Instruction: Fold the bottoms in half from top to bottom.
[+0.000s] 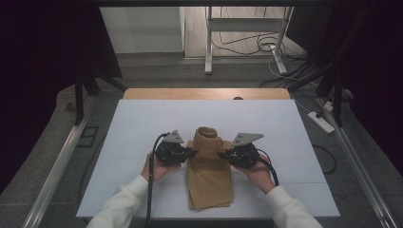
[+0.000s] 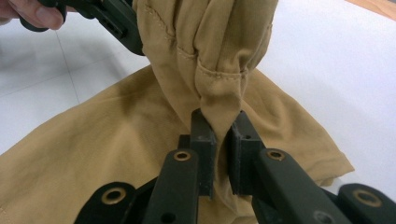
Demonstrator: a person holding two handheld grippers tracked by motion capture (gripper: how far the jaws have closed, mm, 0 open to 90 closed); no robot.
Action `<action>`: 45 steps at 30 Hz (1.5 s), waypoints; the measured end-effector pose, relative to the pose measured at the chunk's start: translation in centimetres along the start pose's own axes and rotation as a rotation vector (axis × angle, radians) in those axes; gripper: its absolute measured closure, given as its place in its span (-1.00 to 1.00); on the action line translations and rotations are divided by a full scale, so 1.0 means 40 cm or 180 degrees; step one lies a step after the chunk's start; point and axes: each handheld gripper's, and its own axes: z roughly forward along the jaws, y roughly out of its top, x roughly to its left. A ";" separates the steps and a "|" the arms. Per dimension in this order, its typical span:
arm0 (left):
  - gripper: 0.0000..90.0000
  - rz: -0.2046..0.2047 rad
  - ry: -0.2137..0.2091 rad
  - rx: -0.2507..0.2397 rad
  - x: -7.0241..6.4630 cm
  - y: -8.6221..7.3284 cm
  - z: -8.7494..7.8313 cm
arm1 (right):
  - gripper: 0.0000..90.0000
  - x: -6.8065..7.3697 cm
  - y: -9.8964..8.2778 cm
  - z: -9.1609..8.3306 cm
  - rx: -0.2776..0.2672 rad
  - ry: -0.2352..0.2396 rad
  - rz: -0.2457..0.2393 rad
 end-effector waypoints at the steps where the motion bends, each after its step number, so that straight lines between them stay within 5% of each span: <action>1: 0.76 -0.0001 -0.0002 -0.0001 0.000 0.000 0.000 | 0.83 0.000 -0.001 0.000 0.0001 -0.0001 0.0002; 40: 0.62 0.0104 -0.0113 0.0127 -0.042 -0.040 -0.002 | 0.74 0.044 -0.048 -0.022 0.0126 0.0105 -0.0103; 43: 0.53 0.0113 -0.0147 0.0144 -0.043 -0.044 -0.003 | 0.70 0.047 -0.050 -0.025 0.0139 0.0117 -0.0114; 45: 0.27 0.0139 -0.0166 0.0185 -0.044 -0.049 -0.005 | 0.57 0.049 -0.054 -0.026 0.0148 0.0115 -0.0108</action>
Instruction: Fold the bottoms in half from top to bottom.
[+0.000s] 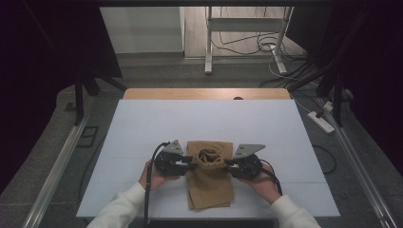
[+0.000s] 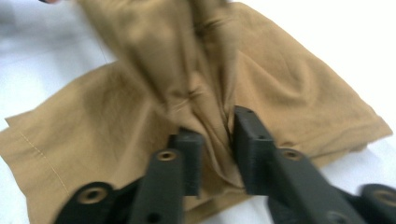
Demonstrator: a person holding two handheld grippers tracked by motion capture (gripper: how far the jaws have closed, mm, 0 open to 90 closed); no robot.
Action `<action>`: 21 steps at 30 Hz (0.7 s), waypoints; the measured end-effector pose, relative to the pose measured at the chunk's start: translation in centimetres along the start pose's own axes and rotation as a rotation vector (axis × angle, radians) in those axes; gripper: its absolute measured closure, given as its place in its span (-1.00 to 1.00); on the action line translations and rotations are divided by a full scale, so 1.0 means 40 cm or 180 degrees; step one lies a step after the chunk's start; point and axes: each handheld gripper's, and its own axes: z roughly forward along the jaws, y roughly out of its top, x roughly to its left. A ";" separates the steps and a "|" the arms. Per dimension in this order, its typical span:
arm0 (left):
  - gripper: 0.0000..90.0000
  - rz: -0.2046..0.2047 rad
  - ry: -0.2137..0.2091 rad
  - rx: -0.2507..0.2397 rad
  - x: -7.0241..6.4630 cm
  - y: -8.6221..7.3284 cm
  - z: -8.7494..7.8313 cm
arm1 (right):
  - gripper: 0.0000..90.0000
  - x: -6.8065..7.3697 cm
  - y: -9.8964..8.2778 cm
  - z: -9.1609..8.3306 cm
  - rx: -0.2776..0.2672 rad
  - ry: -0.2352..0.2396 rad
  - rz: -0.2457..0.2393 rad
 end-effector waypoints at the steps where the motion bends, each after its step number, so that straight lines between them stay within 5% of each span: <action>1: 0.14 0.0007 0.0005 0.0045 0.001 -0.005 -0.002 | 0.48 0.001 -0.002 -0.002 0.0019 -0.0010 -0.0001; 3: -0.08 -0.0013 -0.0003 0.0117 0.008 -0.017 -0.006 | 0.24 0.002 -0.011 -0.006 0.0130 0.0022 0.0087; 9: -0.17 -0.0091 0.0056 0.0272 0.029 -0.055 -0.026 | 0.07 0.003 -0.045 -0.035 0.0272 0.0010 0.0146; 15: -0.17 -0.0258 0.0204 0.0129 0.045 -0.062 -0.046 | 0.04 -0.015 -0.064 -0.068 0.0206 -0.0096 0.0257; 21: -0.18 -0.0275 0.0246 0.0050 0.041 -0.049 -0.042 | -0.02 -0.028 -0.063 -0.066 0.0169 -0.0137 0.0324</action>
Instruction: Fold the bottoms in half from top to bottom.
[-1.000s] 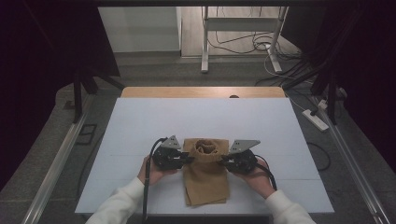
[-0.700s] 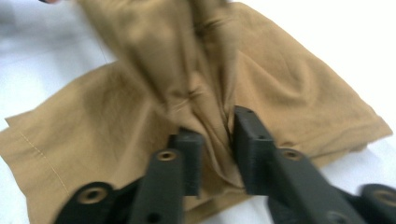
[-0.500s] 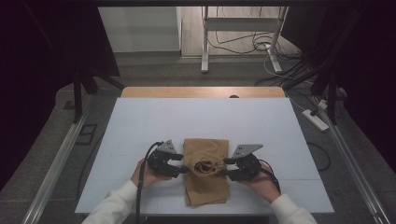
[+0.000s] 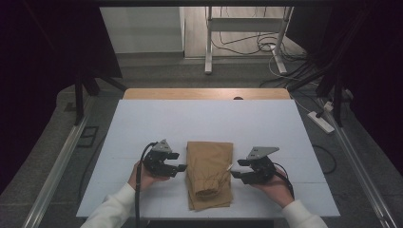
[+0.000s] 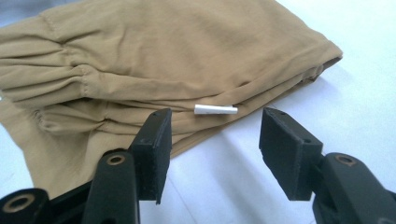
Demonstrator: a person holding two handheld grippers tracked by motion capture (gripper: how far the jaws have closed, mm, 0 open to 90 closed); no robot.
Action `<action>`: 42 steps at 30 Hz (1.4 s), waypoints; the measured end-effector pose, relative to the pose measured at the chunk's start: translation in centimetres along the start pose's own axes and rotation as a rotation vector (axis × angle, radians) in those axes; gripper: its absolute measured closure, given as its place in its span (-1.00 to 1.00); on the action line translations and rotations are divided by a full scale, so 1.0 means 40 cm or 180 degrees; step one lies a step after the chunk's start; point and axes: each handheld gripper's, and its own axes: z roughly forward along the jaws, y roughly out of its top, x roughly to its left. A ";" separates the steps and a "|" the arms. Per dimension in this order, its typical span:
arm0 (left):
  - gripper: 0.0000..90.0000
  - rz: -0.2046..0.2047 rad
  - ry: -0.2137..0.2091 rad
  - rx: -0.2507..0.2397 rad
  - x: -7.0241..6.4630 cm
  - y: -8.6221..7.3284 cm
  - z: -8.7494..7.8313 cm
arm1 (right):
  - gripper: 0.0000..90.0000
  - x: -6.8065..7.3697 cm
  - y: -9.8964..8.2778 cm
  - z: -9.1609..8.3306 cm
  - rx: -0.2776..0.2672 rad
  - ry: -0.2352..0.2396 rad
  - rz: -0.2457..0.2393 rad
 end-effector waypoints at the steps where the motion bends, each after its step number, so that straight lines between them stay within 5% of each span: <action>1: -0.19 -0.0005 0.0008 -0.0005 0.000 0.002 0.002 | -0.03 -0.001 0.000 0.001 -0.0001 -0.0007 0.0016; 15: -0.24 -0.0115 0.0046 -0.0092 0.016 0.027 0.006 | -0.14 -0.040 0.013 0.016 -0.0116 -0.0030 0.0284; 42: -0.28 -0.0293 0.0123 -0.0086 0.093 0.114 0.074 | -0.21 -0.114 0.084 0.089 -0.0106 -0.0173 0.0502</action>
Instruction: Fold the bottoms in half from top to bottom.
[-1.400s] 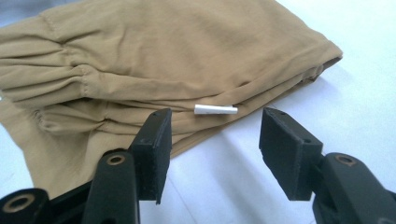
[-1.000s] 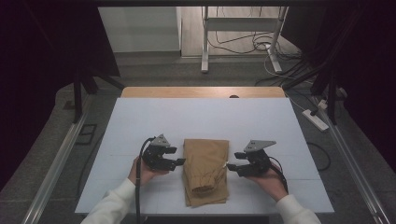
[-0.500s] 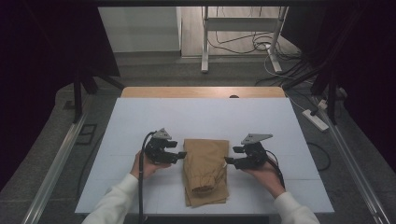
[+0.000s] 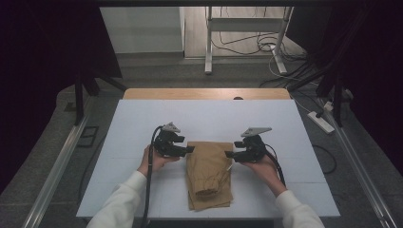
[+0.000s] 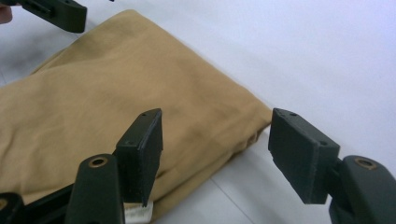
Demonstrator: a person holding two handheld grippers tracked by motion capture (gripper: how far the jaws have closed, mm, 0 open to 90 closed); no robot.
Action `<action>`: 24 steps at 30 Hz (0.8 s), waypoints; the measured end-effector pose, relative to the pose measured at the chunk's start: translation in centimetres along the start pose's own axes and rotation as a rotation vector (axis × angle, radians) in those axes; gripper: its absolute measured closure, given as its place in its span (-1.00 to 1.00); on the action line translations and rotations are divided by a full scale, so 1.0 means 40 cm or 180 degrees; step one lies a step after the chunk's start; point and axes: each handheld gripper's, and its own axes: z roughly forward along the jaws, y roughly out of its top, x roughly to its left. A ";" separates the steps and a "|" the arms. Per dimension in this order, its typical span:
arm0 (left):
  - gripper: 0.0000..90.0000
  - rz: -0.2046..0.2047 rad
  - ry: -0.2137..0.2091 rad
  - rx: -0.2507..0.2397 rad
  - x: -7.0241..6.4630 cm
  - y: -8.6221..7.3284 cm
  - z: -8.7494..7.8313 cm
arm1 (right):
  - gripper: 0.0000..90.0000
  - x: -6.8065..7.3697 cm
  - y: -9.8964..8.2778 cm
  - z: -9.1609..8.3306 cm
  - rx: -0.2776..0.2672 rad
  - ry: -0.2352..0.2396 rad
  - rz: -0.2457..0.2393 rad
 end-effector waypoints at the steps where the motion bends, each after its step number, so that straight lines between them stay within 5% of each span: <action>1: -0.28 0.0000 -0.0005 0.0004 0.001 0.004 0.002 | -0.21 0.000 0.004 0.004 0.0005 -0.0005 0.0001; 24: -0.43 -0.0137 0.0066 0.0202 0.050 0.032 0.060 | -0.29 -0.031 0.063 0.084 0.0171 -0.0067 0.0022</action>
